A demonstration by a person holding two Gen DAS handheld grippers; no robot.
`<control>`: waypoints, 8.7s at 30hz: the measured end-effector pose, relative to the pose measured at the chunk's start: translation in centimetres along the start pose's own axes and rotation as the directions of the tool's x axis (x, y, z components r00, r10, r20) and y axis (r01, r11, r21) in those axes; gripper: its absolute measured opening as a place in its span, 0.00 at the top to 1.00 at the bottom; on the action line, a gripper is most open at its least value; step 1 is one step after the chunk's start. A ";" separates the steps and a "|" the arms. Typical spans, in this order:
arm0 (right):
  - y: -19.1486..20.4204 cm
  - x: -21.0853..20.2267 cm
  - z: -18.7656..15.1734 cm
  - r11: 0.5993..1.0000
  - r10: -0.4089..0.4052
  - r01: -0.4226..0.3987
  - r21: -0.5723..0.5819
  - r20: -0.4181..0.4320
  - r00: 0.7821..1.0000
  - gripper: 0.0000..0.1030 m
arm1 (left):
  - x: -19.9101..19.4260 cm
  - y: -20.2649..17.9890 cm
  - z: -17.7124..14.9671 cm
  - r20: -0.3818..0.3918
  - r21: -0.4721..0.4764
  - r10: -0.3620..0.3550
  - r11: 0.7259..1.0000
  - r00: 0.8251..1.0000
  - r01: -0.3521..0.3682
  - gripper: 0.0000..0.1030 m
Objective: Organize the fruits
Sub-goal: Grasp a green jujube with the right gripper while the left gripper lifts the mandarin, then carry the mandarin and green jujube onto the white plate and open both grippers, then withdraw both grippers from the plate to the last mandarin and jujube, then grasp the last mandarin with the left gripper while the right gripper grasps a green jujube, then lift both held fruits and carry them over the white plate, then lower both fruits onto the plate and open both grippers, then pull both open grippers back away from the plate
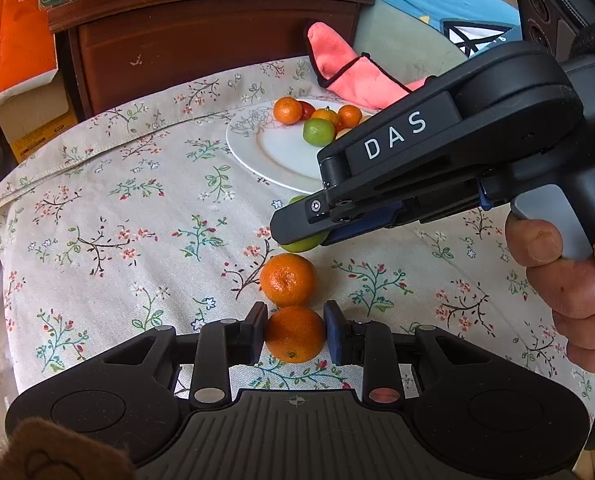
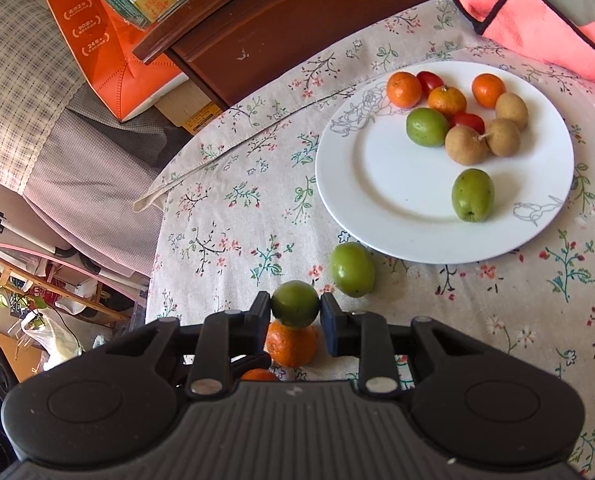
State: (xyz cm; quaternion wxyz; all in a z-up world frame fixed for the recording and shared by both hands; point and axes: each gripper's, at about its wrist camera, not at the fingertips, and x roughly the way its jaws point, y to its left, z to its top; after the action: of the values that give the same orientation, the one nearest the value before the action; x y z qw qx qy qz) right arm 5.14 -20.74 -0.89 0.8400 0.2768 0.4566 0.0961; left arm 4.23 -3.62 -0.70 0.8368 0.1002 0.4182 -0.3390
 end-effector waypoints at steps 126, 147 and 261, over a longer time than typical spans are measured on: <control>-1.9 0.0 0.3 0.992 -0.123 0.123 0.008 0.033 0.992 0.67 | 1.8 1.9 0.6 0.055 -0.235 0.081 0.970 0.995 -0.066 0.57; 0.4 2.1 -0.3 0.964 -0.215 0.227 -0.136 0.098 0.972 0.74 | 1.2 3.1 -0.2 0.080 -0.259 0.120 0.961 0.990 -0.096 0.66; -1.8 -7.9 2.2 0.892 -0.409 0.441 -0.103 0.239 0.881 0.27 | -0.8 -1.9 9.8 0.151 -0.185 0.211 0.966 0.966 -0.182 0.11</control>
State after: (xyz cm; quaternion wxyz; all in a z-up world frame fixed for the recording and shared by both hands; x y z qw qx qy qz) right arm 2.31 -26.33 4.70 0.9028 0.1127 0.4060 -0.0858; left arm 8.84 -9.04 6.30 0.9042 0.0406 0.3610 -0.2245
